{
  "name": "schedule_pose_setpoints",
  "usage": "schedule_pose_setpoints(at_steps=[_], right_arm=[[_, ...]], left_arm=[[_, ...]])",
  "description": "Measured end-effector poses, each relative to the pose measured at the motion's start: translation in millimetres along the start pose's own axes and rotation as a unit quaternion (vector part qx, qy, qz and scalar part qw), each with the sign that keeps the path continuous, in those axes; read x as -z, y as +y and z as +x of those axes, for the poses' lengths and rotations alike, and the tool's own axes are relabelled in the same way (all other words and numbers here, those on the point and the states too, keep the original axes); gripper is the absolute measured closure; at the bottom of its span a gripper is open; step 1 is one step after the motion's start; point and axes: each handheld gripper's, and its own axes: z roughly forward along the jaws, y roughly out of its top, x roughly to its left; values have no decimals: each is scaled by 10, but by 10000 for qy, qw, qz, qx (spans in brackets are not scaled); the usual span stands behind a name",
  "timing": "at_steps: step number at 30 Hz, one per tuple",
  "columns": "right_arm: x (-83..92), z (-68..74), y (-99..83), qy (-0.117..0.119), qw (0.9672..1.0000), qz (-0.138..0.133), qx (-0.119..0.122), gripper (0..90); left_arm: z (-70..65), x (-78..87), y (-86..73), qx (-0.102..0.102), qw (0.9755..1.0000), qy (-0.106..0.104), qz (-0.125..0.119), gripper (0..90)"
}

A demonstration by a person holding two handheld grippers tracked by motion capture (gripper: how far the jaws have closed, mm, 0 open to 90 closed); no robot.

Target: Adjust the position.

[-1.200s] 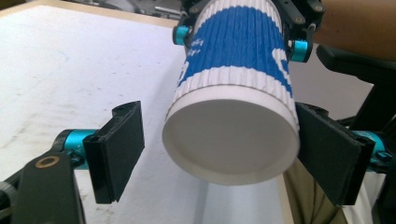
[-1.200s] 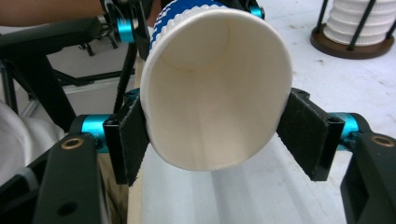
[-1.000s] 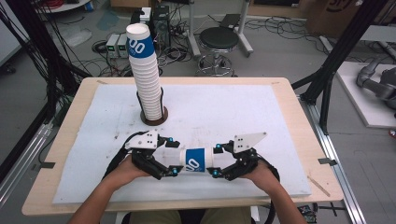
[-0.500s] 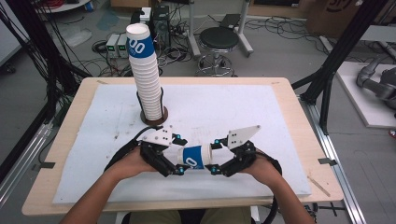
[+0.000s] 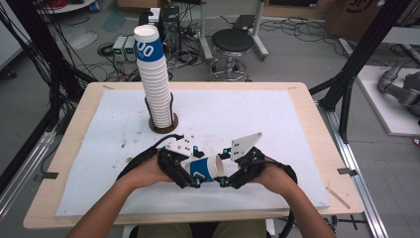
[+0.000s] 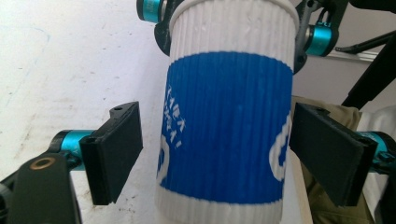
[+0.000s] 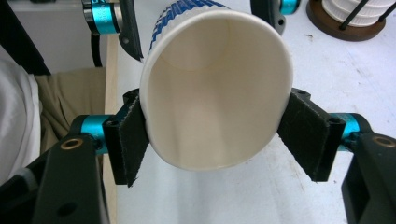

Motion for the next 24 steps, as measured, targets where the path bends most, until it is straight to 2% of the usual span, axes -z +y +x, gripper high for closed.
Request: schedule_pose_setpoints(at_steps=[4,7,13,19,24], right_arm=[[-4,7,68,39,9999,106,73,289],[-13,10,109,27,9995,288,145,287],[-35,21,152,80,9990,403,193,285],[-74,40,192,82,9976,631,283,285],[-105,62,227,96,9960,819,345,285]], left_arm=[[-2,-32,29,-42,9999,-58,122,199],[-7,-55,44,-76,9996,-87,244,211],[-8,-84,47,-69,9991,-187,377,245],[-3,-127,44,-30,9975,-347,623,286],[-18,-153,38,-50,9966,-377,735,299]])
